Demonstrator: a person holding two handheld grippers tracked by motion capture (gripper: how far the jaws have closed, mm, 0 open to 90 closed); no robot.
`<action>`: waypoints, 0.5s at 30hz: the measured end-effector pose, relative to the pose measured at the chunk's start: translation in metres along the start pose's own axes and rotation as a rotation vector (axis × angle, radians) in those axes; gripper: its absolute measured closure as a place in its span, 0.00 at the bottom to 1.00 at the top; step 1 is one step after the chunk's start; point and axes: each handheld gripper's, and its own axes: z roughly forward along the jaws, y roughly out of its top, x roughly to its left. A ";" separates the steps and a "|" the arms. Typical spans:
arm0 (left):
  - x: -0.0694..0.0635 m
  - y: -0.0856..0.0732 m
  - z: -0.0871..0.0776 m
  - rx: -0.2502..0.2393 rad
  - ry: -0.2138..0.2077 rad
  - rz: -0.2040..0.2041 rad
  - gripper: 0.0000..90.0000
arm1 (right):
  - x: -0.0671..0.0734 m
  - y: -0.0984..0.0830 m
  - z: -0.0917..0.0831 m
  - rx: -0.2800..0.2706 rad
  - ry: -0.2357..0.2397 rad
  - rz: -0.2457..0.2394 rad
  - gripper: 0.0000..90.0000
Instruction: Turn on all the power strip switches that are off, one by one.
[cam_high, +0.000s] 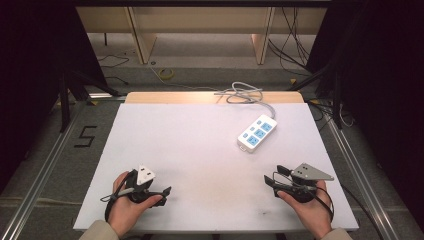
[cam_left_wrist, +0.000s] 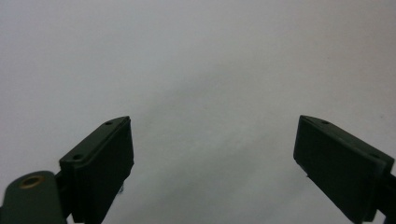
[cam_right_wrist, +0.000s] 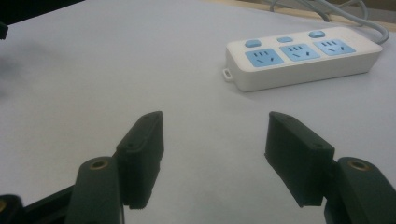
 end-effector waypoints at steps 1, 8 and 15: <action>0.001 0.000 0.000 0.000 0.000 0.000 0.14 | 0.000 0.000 0.000 0.000 0.000 0.000 0.43; 0.002 -0.001 0.000 -0.001 0.001 -0.005 0.14 | 0.002 0.001 0.001 0.011 0.003 -0.018 0.47; 0.001 -0.001 0.001 -0.007 0.002 0.000 0.15 | 0.000 0.006 0.000 0.044 -0.026 -0.072 0.75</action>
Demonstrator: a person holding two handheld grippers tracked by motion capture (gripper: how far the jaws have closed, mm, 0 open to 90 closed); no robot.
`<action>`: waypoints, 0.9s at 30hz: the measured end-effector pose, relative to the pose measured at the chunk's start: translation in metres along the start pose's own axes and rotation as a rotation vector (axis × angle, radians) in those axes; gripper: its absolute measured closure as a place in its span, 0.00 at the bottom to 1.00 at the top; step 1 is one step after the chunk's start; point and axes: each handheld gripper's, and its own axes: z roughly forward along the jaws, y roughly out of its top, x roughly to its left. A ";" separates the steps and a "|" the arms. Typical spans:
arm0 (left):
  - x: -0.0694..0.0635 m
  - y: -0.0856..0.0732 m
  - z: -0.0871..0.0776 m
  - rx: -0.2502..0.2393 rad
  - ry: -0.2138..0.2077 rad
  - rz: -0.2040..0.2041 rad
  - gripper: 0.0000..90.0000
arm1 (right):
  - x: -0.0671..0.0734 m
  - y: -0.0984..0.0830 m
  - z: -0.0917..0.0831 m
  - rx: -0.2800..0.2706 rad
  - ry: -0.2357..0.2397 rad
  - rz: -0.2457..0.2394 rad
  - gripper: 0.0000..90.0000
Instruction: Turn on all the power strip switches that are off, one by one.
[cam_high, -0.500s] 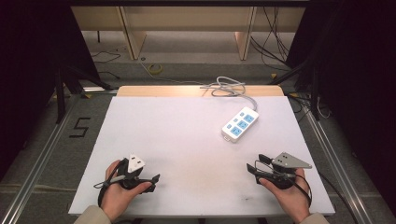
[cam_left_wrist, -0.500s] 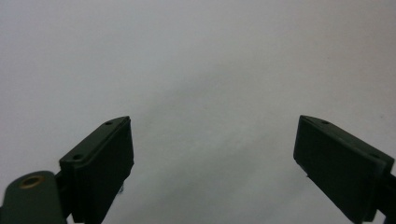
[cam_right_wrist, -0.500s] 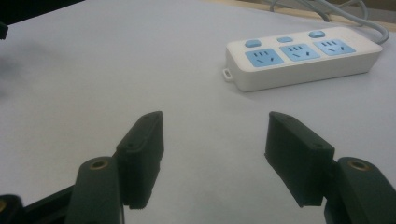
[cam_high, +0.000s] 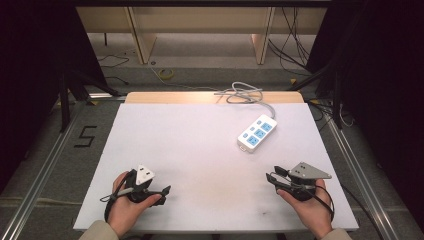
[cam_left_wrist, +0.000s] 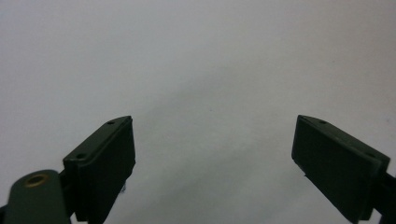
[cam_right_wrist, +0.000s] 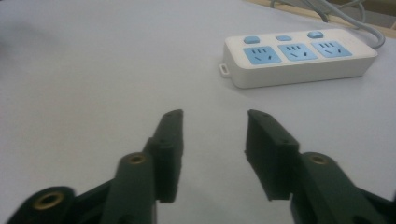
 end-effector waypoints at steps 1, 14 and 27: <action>0.000 0.000 0.000 -0.001 -0.001 0.000 0.15 | -0.001 0.000 0.000 -0.004 -0.006 -0.012 0.81; 0.000 0.000 0.001 -0.006 -0.001 -0.002 0.15 | -0.007 0.015 0.004 0.049 -0.090 -0.017 1.00; 0.001 0.000 0.000 -0.011 0.010 -0.006 0.16 | -0.016 0.030 0.011 0.068 -0.114 0.007 1.00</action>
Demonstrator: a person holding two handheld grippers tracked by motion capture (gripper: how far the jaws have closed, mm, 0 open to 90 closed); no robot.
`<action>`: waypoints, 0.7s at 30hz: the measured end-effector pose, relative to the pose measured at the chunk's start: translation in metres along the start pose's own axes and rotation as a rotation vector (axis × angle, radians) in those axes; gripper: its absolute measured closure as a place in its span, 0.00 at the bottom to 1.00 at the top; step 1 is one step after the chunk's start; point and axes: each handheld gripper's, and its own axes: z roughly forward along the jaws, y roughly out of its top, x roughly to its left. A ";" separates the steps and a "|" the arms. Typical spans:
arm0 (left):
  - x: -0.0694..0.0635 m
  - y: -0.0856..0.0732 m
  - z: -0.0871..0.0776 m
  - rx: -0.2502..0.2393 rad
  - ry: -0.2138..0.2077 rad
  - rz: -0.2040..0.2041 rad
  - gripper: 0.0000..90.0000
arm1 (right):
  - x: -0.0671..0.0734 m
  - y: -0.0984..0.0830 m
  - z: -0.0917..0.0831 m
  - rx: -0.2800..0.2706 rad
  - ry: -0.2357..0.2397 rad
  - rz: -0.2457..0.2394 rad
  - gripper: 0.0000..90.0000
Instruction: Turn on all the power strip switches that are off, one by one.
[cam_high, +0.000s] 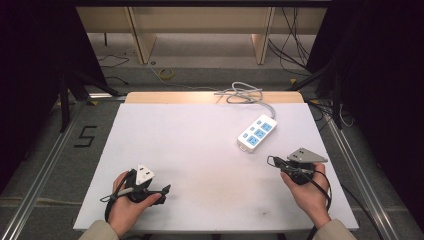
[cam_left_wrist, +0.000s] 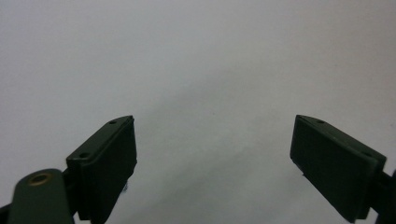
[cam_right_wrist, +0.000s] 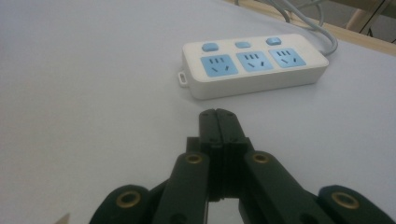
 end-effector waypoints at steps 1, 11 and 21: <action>0.000 0.000 0.000 0.000 0.000 0.000 0.16 | -0.001 0.001 0.000 0.001 0.001 0.001 1.00; 0.000 0.000 0.000 0.005 0.000 0.003 0.17 | -0.009 0.012 0.009 0.013 -0.017 0.002 1.00; -0.002 0.000 -0.001 -0.008 0.005 -0.001 0.17 | -0.016 0.018 0.019 0.038 -0.027 0.015 1.00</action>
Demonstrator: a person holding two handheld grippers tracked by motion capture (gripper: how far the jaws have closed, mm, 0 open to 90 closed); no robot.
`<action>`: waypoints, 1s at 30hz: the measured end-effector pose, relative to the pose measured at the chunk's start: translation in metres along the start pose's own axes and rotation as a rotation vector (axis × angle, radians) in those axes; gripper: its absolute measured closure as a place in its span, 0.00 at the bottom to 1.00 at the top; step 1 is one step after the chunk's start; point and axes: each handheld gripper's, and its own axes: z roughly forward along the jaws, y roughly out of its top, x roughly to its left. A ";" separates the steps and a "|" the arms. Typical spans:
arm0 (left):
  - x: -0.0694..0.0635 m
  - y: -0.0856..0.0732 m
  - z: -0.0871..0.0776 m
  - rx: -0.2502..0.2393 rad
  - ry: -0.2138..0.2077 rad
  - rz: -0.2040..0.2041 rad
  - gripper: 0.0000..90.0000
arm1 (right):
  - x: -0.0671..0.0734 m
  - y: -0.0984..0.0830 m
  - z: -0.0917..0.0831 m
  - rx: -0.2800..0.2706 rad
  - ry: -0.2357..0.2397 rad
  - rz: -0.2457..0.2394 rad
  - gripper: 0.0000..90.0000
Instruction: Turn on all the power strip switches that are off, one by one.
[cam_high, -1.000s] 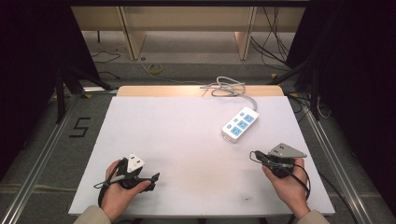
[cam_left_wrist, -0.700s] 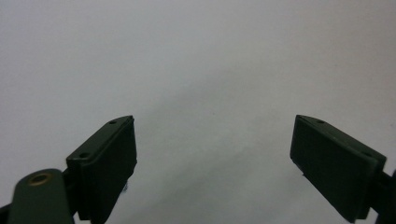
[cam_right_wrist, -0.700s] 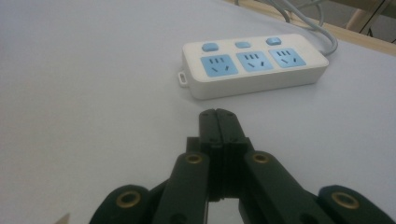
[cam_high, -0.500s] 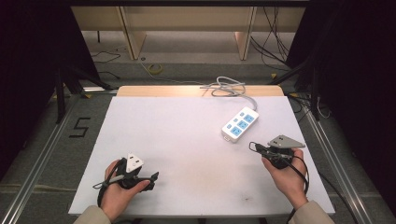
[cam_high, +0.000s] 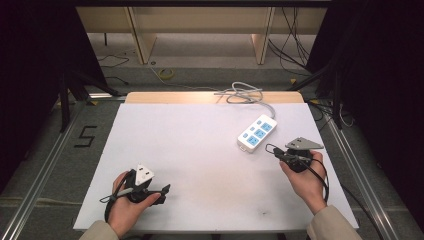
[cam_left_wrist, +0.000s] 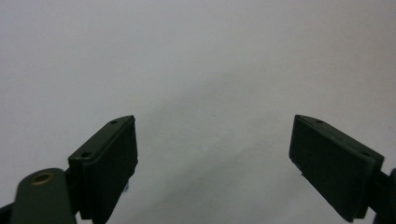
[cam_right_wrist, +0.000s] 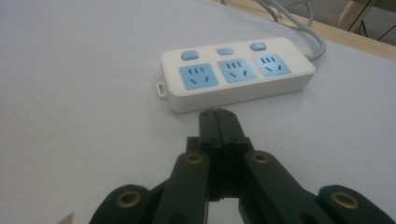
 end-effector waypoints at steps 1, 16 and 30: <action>0.000 0.000 0.000 0.004 0.000 0.006 0.17 | 0.000 0.000 0.000 0.000 0.000 0.000 1.00; 0.001 0.000 0.001 -0.001 0.002 0.000 0.17 | -0.012 0.022 0.018 0.024 -0.014 0.001 1.00; 0.001 0.000 0.000 -0.005 0.001 0.000 0.17 | -0.016 0.034 0.032 0.033 -0.017 0.000 1.00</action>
